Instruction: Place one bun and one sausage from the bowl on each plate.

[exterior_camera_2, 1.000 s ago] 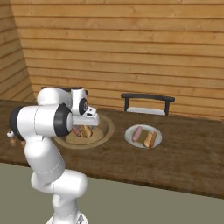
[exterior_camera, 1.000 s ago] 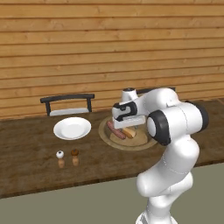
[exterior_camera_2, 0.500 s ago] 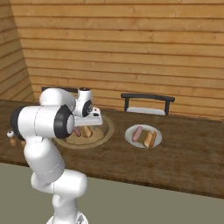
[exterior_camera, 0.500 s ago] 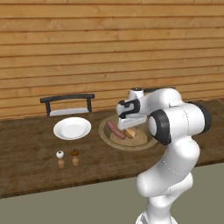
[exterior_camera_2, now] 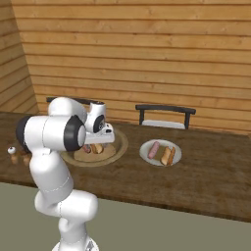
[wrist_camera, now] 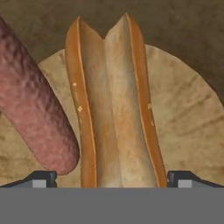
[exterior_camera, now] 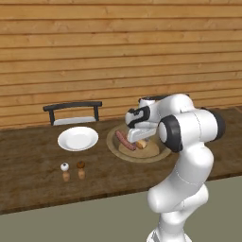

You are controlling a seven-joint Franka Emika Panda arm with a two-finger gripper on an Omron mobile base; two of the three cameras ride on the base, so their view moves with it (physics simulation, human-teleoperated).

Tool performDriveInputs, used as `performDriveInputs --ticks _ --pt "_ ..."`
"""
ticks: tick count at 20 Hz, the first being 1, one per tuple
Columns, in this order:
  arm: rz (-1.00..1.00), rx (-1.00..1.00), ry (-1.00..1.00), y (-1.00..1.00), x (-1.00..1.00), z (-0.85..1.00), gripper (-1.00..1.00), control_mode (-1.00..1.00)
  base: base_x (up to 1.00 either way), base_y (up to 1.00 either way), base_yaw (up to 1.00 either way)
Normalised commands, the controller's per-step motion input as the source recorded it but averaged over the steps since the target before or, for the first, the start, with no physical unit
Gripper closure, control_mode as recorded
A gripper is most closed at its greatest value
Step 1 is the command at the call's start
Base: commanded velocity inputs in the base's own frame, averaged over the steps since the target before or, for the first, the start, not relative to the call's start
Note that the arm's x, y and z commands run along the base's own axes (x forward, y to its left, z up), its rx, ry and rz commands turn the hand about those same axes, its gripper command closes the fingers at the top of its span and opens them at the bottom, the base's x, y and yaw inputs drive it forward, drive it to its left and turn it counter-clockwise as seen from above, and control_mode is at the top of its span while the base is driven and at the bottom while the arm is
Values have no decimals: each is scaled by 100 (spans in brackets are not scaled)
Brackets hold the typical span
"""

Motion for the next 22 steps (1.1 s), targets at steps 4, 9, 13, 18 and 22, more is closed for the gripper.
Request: performDriveInputs --ticks 4,9,13,18,22 --pt "0 0 -1 -6 2 0 -100 -100 0 0 0" --pt "0 0 -6 -24 0 -7 -100 -100 0 0 0" --pt "0 0 -4 -11 -1 -24 -100 -100 0 0 0" --pt "0 0 1 11 -1 -16 -100 -100 0 0 0" --pt "0 1 5 9 -14 -2 -100 -100 0 0 0"
